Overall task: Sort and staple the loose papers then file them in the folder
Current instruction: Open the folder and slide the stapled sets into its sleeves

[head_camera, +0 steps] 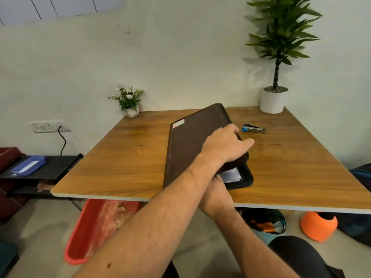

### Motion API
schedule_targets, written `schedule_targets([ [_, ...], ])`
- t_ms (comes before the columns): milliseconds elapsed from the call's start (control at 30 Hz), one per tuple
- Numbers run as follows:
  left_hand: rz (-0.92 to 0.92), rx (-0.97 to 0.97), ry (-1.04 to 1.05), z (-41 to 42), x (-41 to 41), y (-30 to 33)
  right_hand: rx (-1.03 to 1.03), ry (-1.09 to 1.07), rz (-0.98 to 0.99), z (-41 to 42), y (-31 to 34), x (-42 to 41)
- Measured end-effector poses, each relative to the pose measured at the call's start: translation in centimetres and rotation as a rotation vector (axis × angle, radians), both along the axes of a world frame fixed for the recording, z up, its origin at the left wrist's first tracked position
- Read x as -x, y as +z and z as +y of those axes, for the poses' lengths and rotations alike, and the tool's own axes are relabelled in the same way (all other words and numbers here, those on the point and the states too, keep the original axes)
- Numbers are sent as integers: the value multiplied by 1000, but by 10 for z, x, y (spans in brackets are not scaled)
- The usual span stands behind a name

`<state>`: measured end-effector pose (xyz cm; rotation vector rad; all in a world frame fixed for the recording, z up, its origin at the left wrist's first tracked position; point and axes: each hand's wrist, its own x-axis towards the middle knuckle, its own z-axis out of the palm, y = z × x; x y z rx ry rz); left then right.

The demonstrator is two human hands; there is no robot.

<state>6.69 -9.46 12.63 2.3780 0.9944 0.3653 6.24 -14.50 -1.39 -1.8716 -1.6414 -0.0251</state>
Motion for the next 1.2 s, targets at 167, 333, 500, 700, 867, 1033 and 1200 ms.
schedule_targets([
  [167,272,-6,393,57,59,-37,-136,-322,-155,-12,-26,17],
  [333,157,260,493,80,101,-71,-375,-235,-346,-11,-43,43],
  [500,118,298,512,79,114,-84,-299,-123,-391,10,-36,61],
  [700,161,228,510,76,124,-90,-230,-88,-351,22,-24,61],
  [867,-8,467,495,77,127,-99,-229,-189,-47,19,-22,71],
  [1033,-94,492,538,73,127,-108,-140,-206,4,16,-19,78],
  [1200,-27,378,546,65,128,-109,-21,-274,19,6,-17,69],
])
